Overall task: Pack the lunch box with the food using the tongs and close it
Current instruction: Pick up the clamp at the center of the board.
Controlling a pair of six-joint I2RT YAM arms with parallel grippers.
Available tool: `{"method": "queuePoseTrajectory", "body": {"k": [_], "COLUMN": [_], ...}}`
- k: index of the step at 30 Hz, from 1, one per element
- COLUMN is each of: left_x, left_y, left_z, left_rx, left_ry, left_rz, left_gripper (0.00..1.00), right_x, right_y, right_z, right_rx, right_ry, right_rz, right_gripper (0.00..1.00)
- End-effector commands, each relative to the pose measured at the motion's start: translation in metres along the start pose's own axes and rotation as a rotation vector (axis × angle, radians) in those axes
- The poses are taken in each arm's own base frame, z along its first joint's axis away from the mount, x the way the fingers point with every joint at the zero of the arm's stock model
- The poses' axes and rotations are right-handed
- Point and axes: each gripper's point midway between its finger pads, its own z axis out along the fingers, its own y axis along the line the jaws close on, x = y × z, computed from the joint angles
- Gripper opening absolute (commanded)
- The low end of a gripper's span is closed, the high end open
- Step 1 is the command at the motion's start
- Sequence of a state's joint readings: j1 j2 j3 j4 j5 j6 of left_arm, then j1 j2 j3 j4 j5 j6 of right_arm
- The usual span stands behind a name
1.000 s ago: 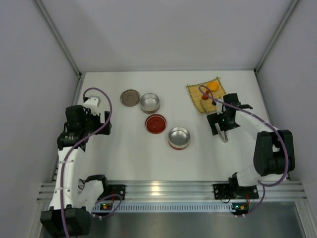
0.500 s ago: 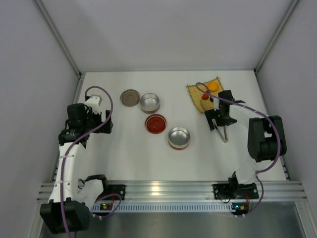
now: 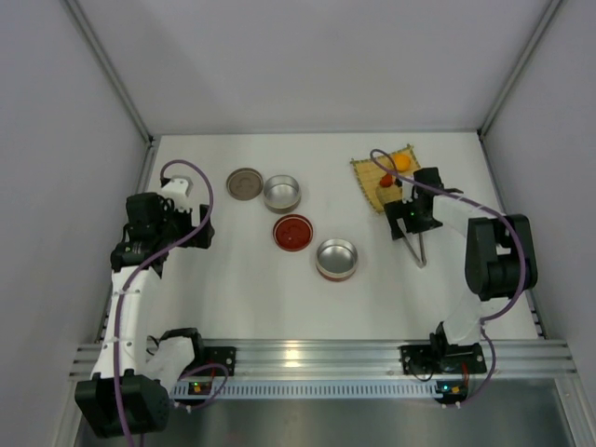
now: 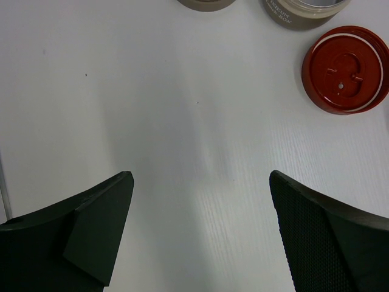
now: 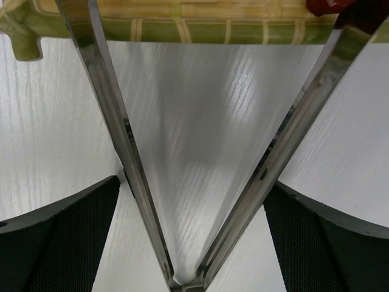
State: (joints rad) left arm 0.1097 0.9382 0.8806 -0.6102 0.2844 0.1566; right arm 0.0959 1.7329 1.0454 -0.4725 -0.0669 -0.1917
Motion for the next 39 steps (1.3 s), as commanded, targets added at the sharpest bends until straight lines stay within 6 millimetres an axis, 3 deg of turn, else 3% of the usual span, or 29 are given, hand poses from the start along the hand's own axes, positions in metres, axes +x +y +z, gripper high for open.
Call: {"method": "queuePoseTrajectory", "body": {"k": [1,8,13,16,19,26,27,31,39], "left_x": [-0.017,-0.016,-0.018,-0.018,-0.018,-0.021,-0.021,-0.022,-0.024], "left_y": [-0.002,-0.001,0.000,0.000,0.001,0.001,0.001,0.000,-0.001], "left_z": [0.001,0.002,0.002,0.002,0.001,-0.001,-0.002,-0.003,-0.003], "left_rx": [0.014,0.014,0.009,0.008,0.004,-0.002,-0.003,0.001,0.004], "left_ry": [-0.070,-0.070,-0.072,-0.073,-0.074,-0.084,-0.085,-0.090,-0.095], "left_rz": [0.015,0.017,0.018,0.019,0.019,0.019,0.015,0.011,0.008], "left_gripper": [0.99,0.98,0.99,0.98,0.98,0.98,0.99,0.98,0.99], "right_x": [-0.018,-0.018,-0.013,-0.011,-0.012,-0.029,-0.032,-0.038,-0.045], "right_y": [-0.009,-0.014,-0.008,-0.007,-0.006,-0.010,-0.022,-0.028,-0.032], "right_z": [0.012,0.019,0.021,0.019,0.011,-0.033,-0.040,-0.062,-0.077], "right_rx": [-0.021,-0.024,-0.055,-0.062,-0.073,-0.077,-0.065,-0.055,-0.042], "right_ry": [-0.068,-0.075,-0.063,-0.062,-0.069,-0.155,-0.173,-0.199,-0.202], "right_rz": [0.012,0.026,0.027,0.026,0.031,0.045,0.069,0.067,0.038], "right_gripper": [0.98,0.92,0.70,0.66,0.63,0.60,0.60,0.59,0.55]}}
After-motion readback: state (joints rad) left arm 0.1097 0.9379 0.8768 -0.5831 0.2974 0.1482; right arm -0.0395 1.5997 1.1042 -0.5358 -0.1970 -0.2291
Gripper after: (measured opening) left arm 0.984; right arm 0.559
